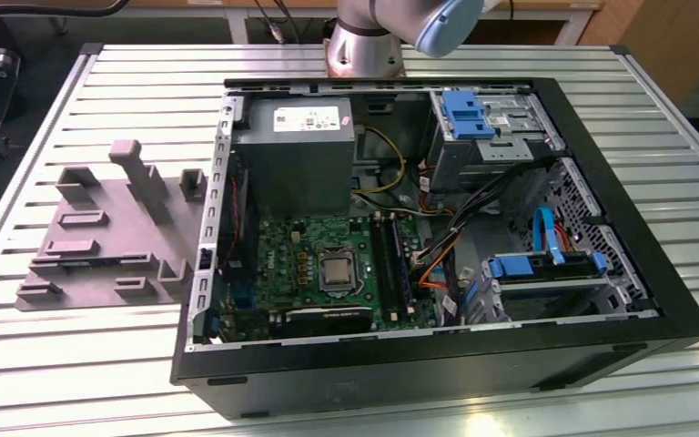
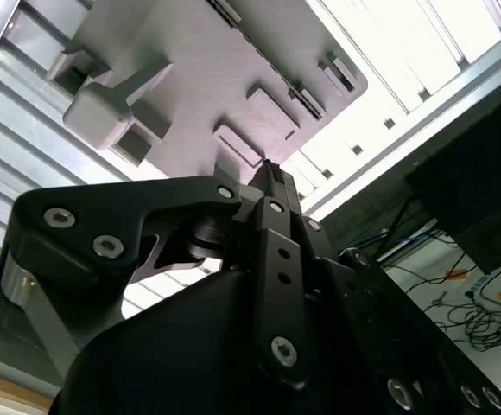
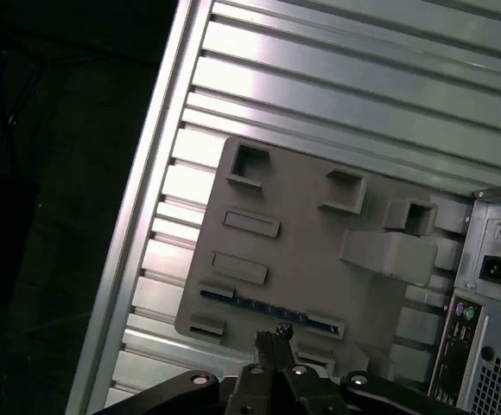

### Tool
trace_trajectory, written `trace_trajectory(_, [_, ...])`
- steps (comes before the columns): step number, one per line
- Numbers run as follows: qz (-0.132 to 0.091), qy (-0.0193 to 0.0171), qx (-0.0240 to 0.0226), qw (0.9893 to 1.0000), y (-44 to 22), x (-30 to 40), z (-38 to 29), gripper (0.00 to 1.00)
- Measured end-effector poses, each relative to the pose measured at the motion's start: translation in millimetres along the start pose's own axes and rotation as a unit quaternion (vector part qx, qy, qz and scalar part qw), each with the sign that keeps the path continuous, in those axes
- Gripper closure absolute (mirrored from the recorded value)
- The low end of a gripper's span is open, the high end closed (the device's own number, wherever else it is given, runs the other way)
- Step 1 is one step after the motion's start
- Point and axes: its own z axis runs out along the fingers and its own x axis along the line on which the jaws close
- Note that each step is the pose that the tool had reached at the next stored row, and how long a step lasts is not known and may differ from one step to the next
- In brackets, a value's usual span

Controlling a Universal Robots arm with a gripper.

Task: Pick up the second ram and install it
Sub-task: 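Pick up the second ram and move it above second insertion slot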

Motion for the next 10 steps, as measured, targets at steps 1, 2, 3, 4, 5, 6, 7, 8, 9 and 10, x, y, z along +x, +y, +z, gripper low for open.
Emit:
trace_trajectory(1, [-0.008, 0.0004, 0.0002, 1.0, 0.0, 0.1, 0.1, 0.89])
trace_trajectory(2, [-0.012, 0.0005, 0.0002, 0.9999, 0.0, 0.2, 0.1, 0.89])
trace_trajectory(3, [-0.012, 0.0005, 0.0002, 0.9999, 0.0, 0.2, 0.1, 0.89])
trace_trajectory(4, [-0.012, 0.0006, 0.0002, 0.9999, 0.0, 0.2, 0.1, 0.89])
trace_trajectory(5, [-0.012, 0.0006, 0.0002, 0.9999, 0.0, 0.2, 0.1, 0.89])
trace_trajectory(6, [-0.013, 0.0006, 0.0002, 0.9999, 0.0, 0.2, 0.1, 0.89])
trace_trajectory(7, [-0.013, 0.0006, 0.0002, 0.9999, 0.0, 0.2, 0.0, 0.89])
trace_trajectory(8, [-0.013, 0.0006, 0.0002, 0.9999, 0.0, 0.2, 0.0, 0.89])
trace_trajectory(9, [-0.013, 0.0006, 0.0002, 0.9999, 0.0, 0.2, 0.0, 0.89])
trace_trajectory(10, [-0.014, 0.0006, 0.0003, 0.9999, 0.0, 0.2, 0.0, 0.89])
